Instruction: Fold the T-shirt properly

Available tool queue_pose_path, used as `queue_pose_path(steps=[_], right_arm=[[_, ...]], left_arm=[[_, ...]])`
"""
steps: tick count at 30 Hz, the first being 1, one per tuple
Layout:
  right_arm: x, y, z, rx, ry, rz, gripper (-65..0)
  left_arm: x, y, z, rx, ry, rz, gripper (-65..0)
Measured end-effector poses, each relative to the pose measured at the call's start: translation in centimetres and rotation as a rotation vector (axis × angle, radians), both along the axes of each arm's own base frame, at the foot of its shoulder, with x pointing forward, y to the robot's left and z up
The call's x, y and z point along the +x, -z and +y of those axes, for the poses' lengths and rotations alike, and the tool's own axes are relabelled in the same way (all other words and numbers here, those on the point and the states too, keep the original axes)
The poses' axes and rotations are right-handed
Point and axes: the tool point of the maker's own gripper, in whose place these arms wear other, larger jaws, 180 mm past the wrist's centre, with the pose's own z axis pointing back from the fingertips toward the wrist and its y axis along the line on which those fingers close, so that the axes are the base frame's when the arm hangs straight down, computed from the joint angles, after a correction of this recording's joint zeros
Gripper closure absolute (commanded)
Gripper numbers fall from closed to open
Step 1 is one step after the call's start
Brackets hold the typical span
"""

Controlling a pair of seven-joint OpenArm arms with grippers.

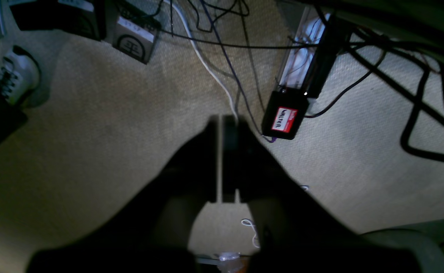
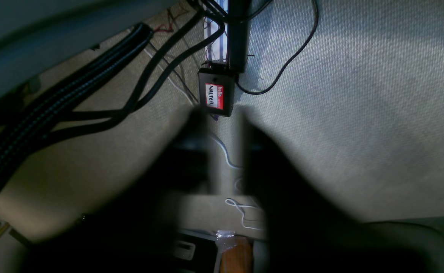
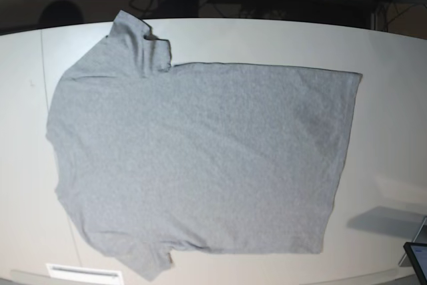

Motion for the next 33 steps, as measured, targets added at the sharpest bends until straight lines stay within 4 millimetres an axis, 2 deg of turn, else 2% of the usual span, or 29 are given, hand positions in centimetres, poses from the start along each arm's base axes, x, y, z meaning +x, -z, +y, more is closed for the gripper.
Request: queue_pose_path(steps=[2, 5, 7, 8, 9, 11, 12, 15, 16, 17, 19, 20, 22, 23, 25, 28, 30, 31, 33], right_arm=[[0.01, 0.0, 0.02, 0.0, 0.002, 0.0, -8.0], [0.01, 0.0, 0.0, 0.0, 0.002, 0.0, -25.4], [0.01, 0.0, 0.0, 0.0, 0.002, 0.0, -38.7], [0.01, 0.0, 0.0, 0.0, 0.002, 0.0, -43.5], [0.02, 0.0, 0.0, 0.0, 0.002, 0.0, -45.3], [0.01, 0.0, 0.0, 0.0, 0.002, 0.0, -45.4], [0.01, 0.0, 0.0, 0.0, 0.002, 0.0, -45.4], [0.02, 0.0, 0.0, 0.0, 0.002, 0.0, -45.1], [0.02, 0.0, 0.0, 0.0, 0.002, 0.0, -44.5], [0.02, 0.0, 0.0, 0.0, 0.002, 0.0, -41.4], [0.0, 0.0, 0.0, 0.0, 0.0, 0.0, -27.1], [0.01, 0.0, 0.0, 0.0, 0.0, 0.0, -18.0], [-0.01, 0.0, 0.0, 0.0, 0.0, 0.0, 0.0], [0.01, 0.0, -0.01, 0.0, 0.003, 0.0, 0.0], [0.02, 0.0, 0.0, 0.0, 0.002, -0.001, -7.7], [0.01, 0.0, 0.0, 0.0, 0.002, 0.0, -24.1], [0.02, 0.0, 0.0, 0.0, 0.002, -0.001, -36.9], [0.02, 0.0, -0.01, 0.0, 0.003, 0.0, -41.2], [0.01, 0.0, 0.01, 0.0, 0.002, 0.0, -44.7]], left_arm=[[0.02, 0.0, -0.03, 0.0, 0.0, 0.0, 0.0], [0.02, 0.0, 0.02, 0.001, -0.005, -0.001, -1.0], [0.19, 0.03, 0.01, 0.0, -0.003, -0.002, -9.6], [0.31, 0.04, -0.02, 0.0, -0.004, -0.004, -16.1], [0.36, 0.05, -0.02, 0.0, -0.003, -0.005, -21.2], [0.36, 0.05, -0.04, 0.0, -0.003, -0.005, -29.1], [0.33, 0.05, -0.05, -0.001, -0.003, -0.004, -30.4], [0.31, 0.05, -0.15, -0.002, -0.003, -0.004, -29.6], [0.34, 0.06, -0.18, -0.003, -0.003, -0.005, -26.9], [0.34, 0.06, -0.18, -0.003, -0.003, -0.005, -21.7], [0.29, 0.05, -0.14, -0.002, -0.007, -0.005, -4.9], [0.22, 0.04, -0.14, -0.002, -0.005, -0.003, 0.0], [0.17, 0.03, -0.1, -0.001, -0.003, -0.002, 0.0], [0.17, 0.03, -0.08, -0.001, -0.003, -0.002, 0.0], [0.17, 0.03, -0.03, 0.0, -0.003, -0.002, -0.2], [0.19, 0.03, 0.0, 0.0, -0.003, -0.002, -2.0], [0.31, 0.04, -0.03, 0.0, -0.004, -0.004, -10.4], [0.34, 0.05, -0.03, 0.0, -0.003, -0.005, -15.6], [0.36, 0.05, 0.0, 0.0, -0.004, -0.005, -24.7]])
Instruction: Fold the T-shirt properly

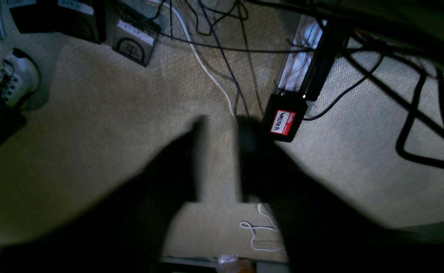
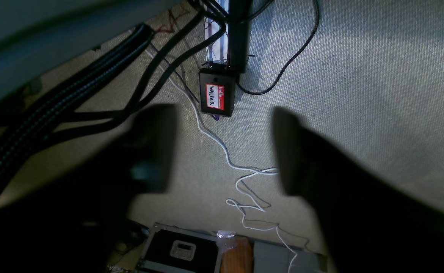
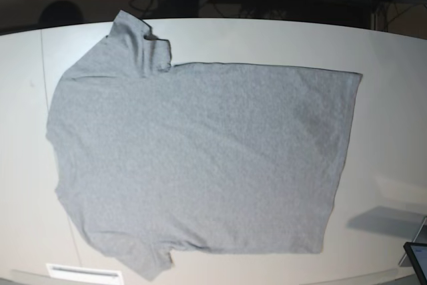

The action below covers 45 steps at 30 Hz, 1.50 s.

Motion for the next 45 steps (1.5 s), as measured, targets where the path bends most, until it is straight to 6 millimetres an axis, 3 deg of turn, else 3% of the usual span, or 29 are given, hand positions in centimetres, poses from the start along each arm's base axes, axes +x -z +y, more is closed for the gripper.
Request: queue_pose_path(steps=[3, 22, 24, 26, 28, 32, 35, 39, 42, 45], right_arm=[[0.0, 0.0, 0.0, 0.0, 0.0, 0.0, -44.7], [0.0, 0.0, 0.0, 0.0, -0.001, -0.001, -44.8], [0.0, 0.0, 0.0, 0.0, -0.001, -0.001, -44.8], [0.0, 0.0, 0.0, 0.0, -0.001, -0.001, -44.1], [0.0, 0.0, 0.0, 0.0, -0.001, 0.0, -35.4], [0.1, 0.0, 0.0, 0.0, 0.003, -0.003, -0.9], [0.0, 0.0, -0.1, -0.004, 0.033, -0.012, -2.3], [0.4, -0.8, -1.0, -0.043, 0.192, -0.186, 0.0], [-0.9, -2.1, -1.8, -0.07, 0.233, -0.308, 0.0], [-1.6, -3.9, -2.6, -0.094, 0.264, -0.439, 0.0]], left_arm=[[-0.1, 0.0, 0.0, 0.0, 0.0, 0.001, -30.1], [-0.4, 0.0, 0.0, 0.0, 0.0, 0.005, -29.2], [-0.4, -0.1, 0.0, 0.0, 0.0, 0.006, -24.5], [-0.4, -0.1, 0.0, 0.0, 0.0, 0.005, -14.8], [-0.4, -0.1, 0.0, 0.0, -0.002, 0.005, -0.3], [-0.4, -0.1, 0.0, 0.001, -0.002, 0.003, 0.0], [-0.8, -0.3, 0.2, 0.011, -0.008, -0.027, 0.0], [-1.2, -2.0, 0.9, 0.052, 0.025, -0.231, 0.0], [-2.6, -3.5, 1.3, 0.079, 0.031, -0.327, 0.0], [-2.6, -4.7, 1.7, 0.098, 0.043, -0.411, 0.0]])
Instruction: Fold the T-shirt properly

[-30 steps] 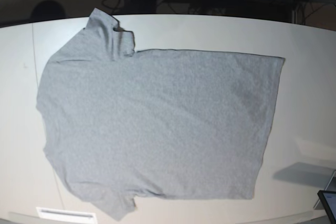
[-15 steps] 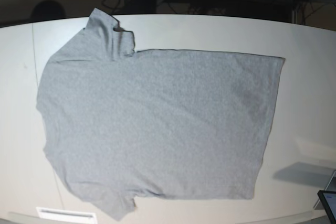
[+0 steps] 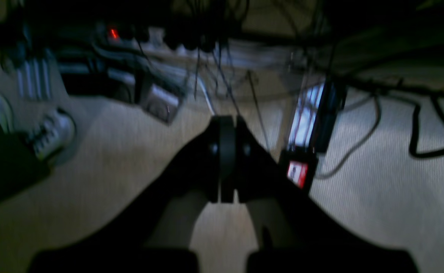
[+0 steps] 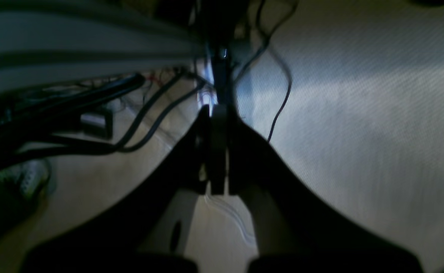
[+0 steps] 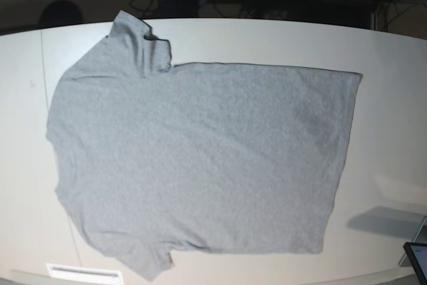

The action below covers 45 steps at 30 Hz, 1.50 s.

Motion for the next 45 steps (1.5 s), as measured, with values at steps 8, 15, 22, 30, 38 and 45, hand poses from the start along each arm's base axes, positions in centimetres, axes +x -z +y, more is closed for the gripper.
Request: queue_pose_path(steps=[8, 15, 22, 30, 38, 45], right_arm=[[-2.2, -5.6, -1.8, -0.08, 0.067, -0.277, -0.1], [-6.1, -8.5, -2.5, -0.146, 0.052, -0.306, -0.1], [-4.0, -8.3, -2.9, -0.155, 0.046, -0.359, -0.1], [1.4, -10.0, -3.8, -0.18, 0.031, -0.56, -0.1], [7.4, -17.0, -7.1, -0.327, 0.085, -0.876, -0.1], [12.2, -25.6, -8.6, -0.448, 0.092, -1.168, -0.1]], left_arm=[[-1.3, -5.8, 2.0, 0.08, 0.064, -0.278, 0.0], [-2.6, -8.8, 3.1, 0.146, 0.038, -0.375, 0.0], [-2.2, -9.7, 7.3, 0.249, -0.112, -0.424, 0.0], [4.7, -16.3, 8.9, 0.225, -0.118, -0.824, 0.0], [10.0, -24.4, 10.2, 0.249, -0.008, -1.109, 0.0], [10.8, -28.9, 11.5, 0.293, 0.02, -1.161, 0.0]])
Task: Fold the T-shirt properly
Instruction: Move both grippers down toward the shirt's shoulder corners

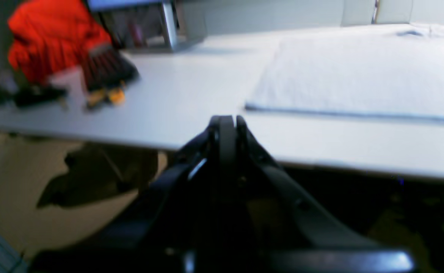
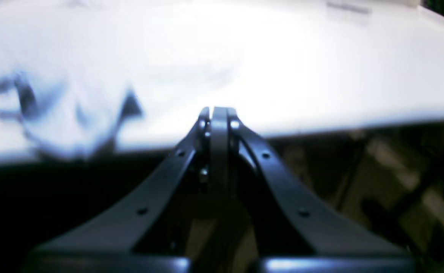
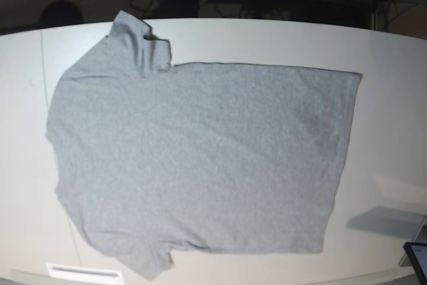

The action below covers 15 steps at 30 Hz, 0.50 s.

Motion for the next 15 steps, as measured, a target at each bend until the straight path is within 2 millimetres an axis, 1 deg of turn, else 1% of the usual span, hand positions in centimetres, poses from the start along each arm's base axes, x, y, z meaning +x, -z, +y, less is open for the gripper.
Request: queue_pose_path(steps=[2, 3, 6, 8, 11, 13, 15], right_arm=[[1.2, -3.0, -0.3, -0.037, -0.017, -0.086, -0.1], [2.1, -4.1, -0.1, -0.044, -0.03, -0.111, -0.1], [6.5, -3.9, 1.0, -0.009, -0.087, 0.014, -0.1], [9.0, -4.8, 1.8, 0.007, -0.111, 0.062, -0.1], [12.1, -5.9, 3.1, 0.033, -0.143, 0.132, -0.1], [13.9, -6.5, 4.0, 0.048, -0.168, 0.176, -0.1], [15.6, -6.5, 4.9, 0.068, -0.187, 0.225, -0.1]], left_arm=[[1.2, 0.4, -0.1, -0.016, 0.011, 0.087, 0.0], [1.8, 0.2, 0.5, -0.013, -0.005, 0.114, 0.0], [4.3, -1.3, 3.4, 0.022, -0.057, 0.183, 0.0], [5.8, -2.6, 4.5, 0.036, -0.092, 0.206, 0.0], [7.5, -3.7, 5.9, 0.049, -0.144, 0.272, 0.0], [8.6, -4.3, 7.2, 0.056, -0.184, 0.31, 0.0], [9.7, -4.2, 8.8, 0.044, -0.235, 0.362, 0.0]])
